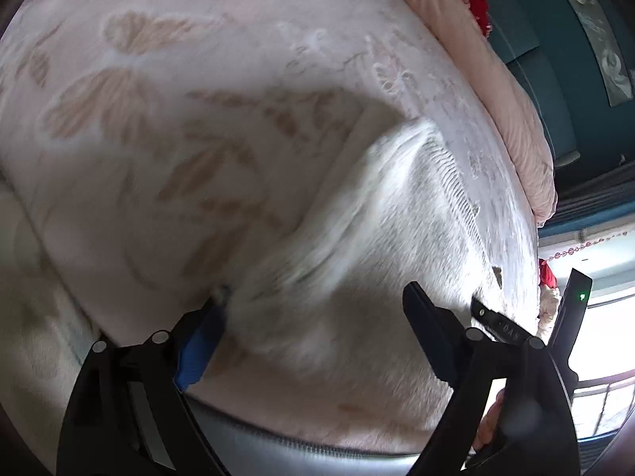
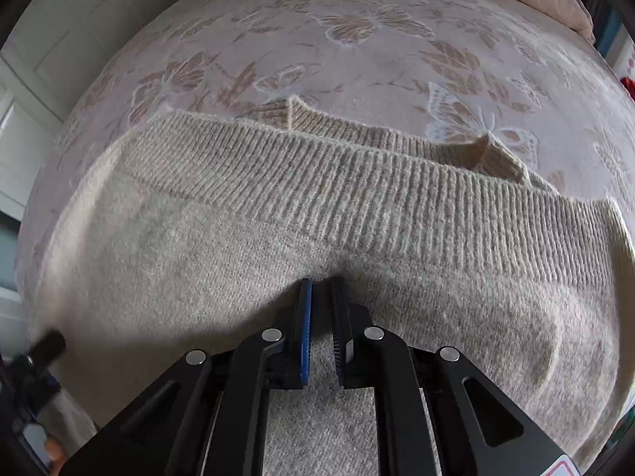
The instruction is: Fold small clothes
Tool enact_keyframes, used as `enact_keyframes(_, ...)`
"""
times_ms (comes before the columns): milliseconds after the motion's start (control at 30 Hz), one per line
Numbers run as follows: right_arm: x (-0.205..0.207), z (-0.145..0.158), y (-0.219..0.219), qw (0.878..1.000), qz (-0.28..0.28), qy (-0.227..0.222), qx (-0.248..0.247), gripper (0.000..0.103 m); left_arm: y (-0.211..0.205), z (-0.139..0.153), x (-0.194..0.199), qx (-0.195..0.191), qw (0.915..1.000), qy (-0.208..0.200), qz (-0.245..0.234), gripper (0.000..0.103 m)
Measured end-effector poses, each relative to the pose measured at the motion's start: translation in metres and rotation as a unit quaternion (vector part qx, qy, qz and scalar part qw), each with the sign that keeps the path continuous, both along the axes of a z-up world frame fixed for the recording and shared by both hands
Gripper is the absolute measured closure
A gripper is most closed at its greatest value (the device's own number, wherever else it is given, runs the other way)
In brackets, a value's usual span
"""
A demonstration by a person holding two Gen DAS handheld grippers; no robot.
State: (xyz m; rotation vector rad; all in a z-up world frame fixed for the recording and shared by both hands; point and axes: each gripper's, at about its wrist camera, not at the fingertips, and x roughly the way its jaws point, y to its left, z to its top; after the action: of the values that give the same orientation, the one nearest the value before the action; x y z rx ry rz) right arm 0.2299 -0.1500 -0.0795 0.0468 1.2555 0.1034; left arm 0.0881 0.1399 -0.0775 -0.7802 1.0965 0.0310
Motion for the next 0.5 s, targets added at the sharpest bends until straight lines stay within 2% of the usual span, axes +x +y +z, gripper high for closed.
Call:
enact_keyframes(33, 0.001, 0.000, 0.001, 1.000, 0.001, -0.001, 0.000, 0.092, -0.003, 0.002, 0.003, 0.006, 0.9999, -0.008, -0.006, 0.047)
enact_keyframes(67, 0.001, -0.001, -0.001, 1.000, 0.000, -0.001, 0.003, 0.092, -0.007, 0.005, 0.007, 0.022, 0.9996, -0.010, -0.015, 0.057)
enact_keyframes(100, 0.001, -0.002, -0.002, 1.000, -0.001, -0.002, 0.006, 0.092, -0.007, 0.006, 0.010, 0.020, 0.9995, -0.013, -0.022, 0.075)
enact_keyframes(167, -0.001, -0.001, -0.001, 1.000, -0.003, -0.004, 0.013, 0.092, -0.010, 0.017, 0.010, 0.018, 0.9991, -0.026, -0.029, 0.077)
enact_keyframes(267, -0.004, 0.000, -0.006, 1.000, -0.004, -0.010, 0.029, 0.092, -0.032, 0.066, 0.006, 0.050, 0.9921, -0.091, -0.070, 0.080)
enact_keyframes(367, -0.010, 0.010, -0.024, 0.996, -0.014, -0.019, 0.084, 0.092, -0.077, 0.123, 0.003, 0.068, 0.9761, -0.156, -0.135, 0.080)
enact_keyframes(400, -0.020, 0.020, -0.040, 0.992, -0.028, -0.026, 0.120, 0.092, -0.101, 0.141, 0.001, 0.078, 0.9673, -0.176, -0.165, 0.080)
enact_keyframes(467, -0.037, 0.034, -0.065, 0.987, -0.051, -0.042, 0.149, 0.077, -0.141, 0.162, -0.004, 0.095, 0.9510, -0.201, -0.215, 0.080)
enact_keyframes(500, -0.056, 0.045, -0.090, 0.982, -0.070, -0.057, 0.166, 0.074, -0.168, 0.169, -0.008, 0.099, 0.9410, -0.210, -0.246, 0.080)
